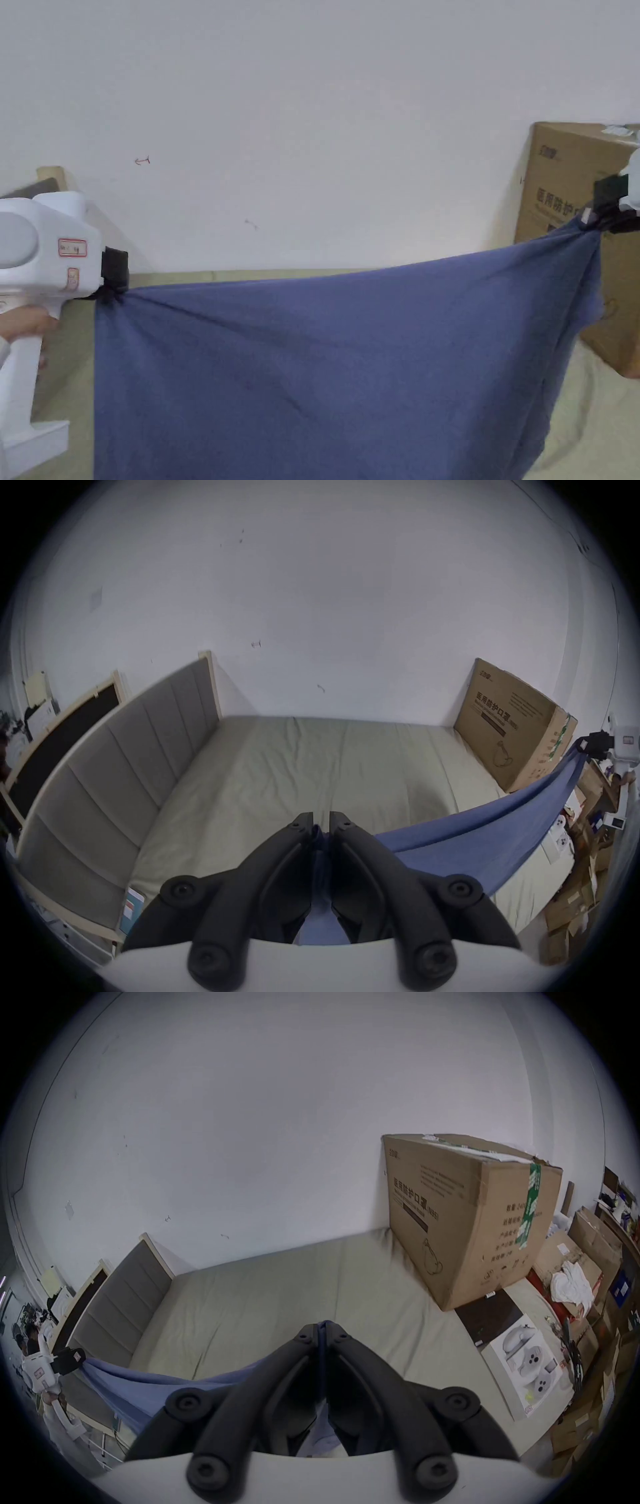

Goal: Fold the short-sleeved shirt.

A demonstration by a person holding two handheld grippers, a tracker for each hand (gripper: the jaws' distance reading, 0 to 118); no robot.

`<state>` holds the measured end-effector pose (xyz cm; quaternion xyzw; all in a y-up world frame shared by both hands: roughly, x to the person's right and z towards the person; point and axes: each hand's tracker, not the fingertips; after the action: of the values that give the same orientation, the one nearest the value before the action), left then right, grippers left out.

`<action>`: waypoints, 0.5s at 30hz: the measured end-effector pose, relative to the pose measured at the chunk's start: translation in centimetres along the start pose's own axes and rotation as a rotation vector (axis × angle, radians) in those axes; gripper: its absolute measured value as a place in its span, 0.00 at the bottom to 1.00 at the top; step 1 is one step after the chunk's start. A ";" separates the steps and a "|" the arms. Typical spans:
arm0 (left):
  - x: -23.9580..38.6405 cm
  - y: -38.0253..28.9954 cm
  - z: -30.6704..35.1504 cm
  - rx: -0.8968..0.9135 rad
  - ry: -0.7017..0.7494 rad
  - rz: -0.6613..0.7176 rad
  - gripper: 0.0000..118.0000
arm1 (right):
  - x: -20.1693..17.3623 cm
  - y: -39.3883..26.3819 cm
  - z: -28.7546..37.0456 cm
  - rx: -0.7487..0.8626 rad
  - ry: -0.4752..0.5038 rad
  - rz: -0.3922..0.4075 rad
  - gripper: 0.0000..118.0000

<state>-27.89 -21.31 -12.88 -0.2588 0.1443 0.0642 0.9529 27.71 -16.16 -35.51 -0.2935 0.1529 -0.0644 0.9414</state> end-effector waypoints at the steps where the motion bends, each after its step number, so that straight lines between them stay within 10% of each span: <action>1: -0.2 0.9 -0.1 0.013 0.014 0.017 0.06 | -0.4 0.9 -0.2 0.007 0.005 -0.012 0.02; 15: -1.9 15.7 -7.4 0.096 0.088 -0.005 0.06 | -7.0 16.0 -1.9 0.143 0.017 -0.059 0.02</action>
<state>-34.57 -11.70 -25.87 -0.2155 0.1885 0.0432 0.9572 21.01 -2.61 -44.41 -0.2292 0.1470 -0.1054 0.9564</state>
